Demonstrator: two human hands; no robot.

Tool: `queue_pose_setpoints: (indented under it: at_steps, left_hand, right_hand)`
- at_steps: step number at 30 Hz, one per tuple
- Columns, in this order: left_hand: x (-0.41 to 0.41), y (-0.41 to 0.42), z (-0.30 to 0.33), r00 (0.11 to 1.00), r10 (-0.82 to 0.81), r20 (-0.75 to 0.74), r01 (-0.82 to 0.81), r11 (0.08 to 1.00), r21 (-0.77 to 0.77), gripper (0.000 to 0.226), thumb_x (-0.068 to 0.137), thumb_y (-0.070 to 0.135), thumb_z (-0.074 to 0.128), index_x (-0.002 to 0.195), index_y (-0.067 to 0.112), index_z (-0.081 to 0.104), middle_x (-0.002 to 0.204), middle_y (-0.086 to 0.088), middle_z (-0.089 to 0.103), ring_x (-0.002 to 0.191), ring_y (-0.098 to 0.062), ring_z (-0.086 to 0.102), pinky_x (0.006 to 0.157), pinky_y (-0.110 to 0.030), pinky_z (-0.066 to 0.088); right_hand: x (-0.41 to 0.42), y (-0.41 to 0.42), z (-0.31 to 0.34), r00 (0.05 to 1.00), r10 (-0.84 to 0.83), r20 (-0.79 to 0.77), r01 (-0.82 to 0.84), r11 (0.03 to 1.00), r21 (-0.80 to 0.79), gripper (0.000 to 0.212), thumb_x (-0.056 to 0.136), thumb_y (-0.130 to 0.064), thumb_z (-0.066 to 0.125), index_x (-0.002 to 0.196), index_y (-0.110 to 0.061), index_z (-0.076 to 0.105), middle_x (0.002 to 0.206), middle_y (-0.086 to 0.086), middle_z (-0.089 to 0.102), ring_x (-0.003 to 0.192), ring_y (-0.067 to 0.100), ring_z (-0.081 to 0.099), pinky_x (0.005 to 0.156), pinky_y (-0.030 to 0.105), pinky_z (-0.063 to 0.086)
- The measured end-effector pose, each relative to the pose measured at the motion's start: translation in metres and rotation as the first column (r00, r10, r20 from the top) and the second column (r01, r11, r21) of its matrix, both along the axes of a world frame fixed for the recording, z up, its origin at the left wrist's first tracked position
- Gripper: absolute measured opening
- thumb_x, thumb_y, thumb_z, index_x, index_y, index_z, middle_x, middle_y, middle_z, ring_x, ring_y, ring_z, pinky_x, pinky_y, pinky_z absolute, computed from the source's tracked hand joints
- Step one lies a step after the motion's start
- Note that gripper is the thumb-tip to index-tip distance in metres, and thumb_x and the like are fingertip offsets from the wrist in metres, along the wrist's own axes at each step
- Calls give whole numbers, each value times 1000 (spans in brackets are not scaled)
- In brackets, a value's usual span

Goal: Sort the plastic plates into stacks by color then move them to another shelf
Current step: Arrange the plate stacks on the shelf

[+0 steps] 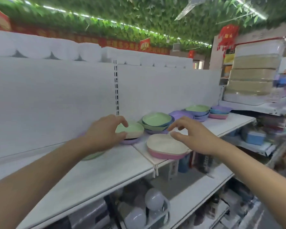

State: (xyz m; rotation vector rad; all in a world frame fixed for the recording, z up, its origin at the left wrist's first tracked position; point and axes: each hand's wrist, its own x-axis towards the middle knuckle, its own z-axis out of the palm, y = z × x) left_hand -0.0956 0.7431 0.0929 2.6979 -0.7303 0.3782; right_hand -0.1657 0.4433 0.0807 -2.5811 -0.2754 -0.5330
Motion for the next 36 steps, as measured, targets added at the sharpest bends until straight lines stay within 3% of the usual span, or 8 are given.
queue_pose_setpoints:
  at_steps: [6, 10, 12, 14, 18, 22, 29, 36]
  left_hand:
    - [36, -47, -14, 978, 207, 6, -207, 978, 3, 32, 95, 40, 60, 127, 36, 59, 131, 6, 55, 123, -19, 52, 106, -40, 40]
    - [57, -82, -28, 932, 362, 23, -361, 917, 171, 36, 101, 47, 49, 135, 39, 57, 138, 2, 52, 129, -25, 48, 106, -46, 39]
    - [61, -95, -34, 917, 398, 8, -387, 887, 252, 26, 104, 44, 42, 118, 42, 64, 131, -2, 54, 119, -28, 52, 99, -45, 43]
    - [68, -103, -41, 898, 440, 13, -422, 852, 309, 31, 102, 28, 40, 75, 34, 53, 106, -5, 55, 90, -29, 53, 82, -40, 47]
    - [78, -113, -45, 876, 482, -15, -465, 851, 244, 31, 93, 13, 47, 65, 17, 35, 80, -2, 50, 72, -27, 49, 66, -41, 49]
    - [74, -126, -42, 863, 501, 58, -499, 831, 245, 31, 88, 33, 42, 67, 12, 53, 79, -2, 61, 72, -27, 57, 67, -43, 52]
    - [56, -131, -19, 841, 541, 24, -541, 841, -8, 14, 88, 37, 67, 98, 31, 74, 103, 5, 63, 101, -22, 58, 91, -41, 47]
    - [28, -112, 4, 791, 609, 61, -611, 792, 10, 12, 91, 43, 66, 94, 36, 75, 71, 13, 63, 72, -9, 61, 73, -32, 51]
  right_hand:
    - [97, -52, -7, 985, 172, -10, -173, 982, -73, 14, 98, -30, 64, 110, -30, 71, 110, -11, 60, 102, 6, 58, 83, 11, 40]
    - [152, -74, -7, 974, 224, -34, -226, 947, -231, 22, 100, -33, 59, 121, -32, 66, 118, -10, 56, 113, 16, 54, 98, 34, 43]
    - [176, -77, -7, 975, 213, -70, -223, 901, -373, 30, 104, -36, 51, 132, -33, 61, 131, -7, 53, 123, 23, 49, 105, 44, 40]
    - [195, -76, -9, 967, 195, -163, -253, 803, -540, 37, 108, -37, 40, 141, -33, 55, 141, -4, 49, 129, 28, 45, 106, 49, 38]
    - [213, -76, -19, 953, 227, -201, -301, 630, -715, 26, 109, -27, 35, 100, -24, 60, 108, -3, 51, 99, 27, 43, 91, 47, 40]
    - [223, -73, -20, 944, 320, -79, -280, 655, -702, 21, 98, -16, 47, 82, -21, 60, 91, -4, 59, 93, 27, 49, 78, 39, 35]
    - [221, -79, -6, 881, 473, -1, -383, 713, -587, 14, 98, -30, 57, 93, -32, 69, 94, -11, 47, 93, 17, 47, 80, 33, 38]
    - [226, -91, -6, 871, 492, 3, -427, 759, -491, 13, 93, -33, 64, 93, -32, 52, 92, -11, 48, 87, 16, 53, 67, 31, 35]
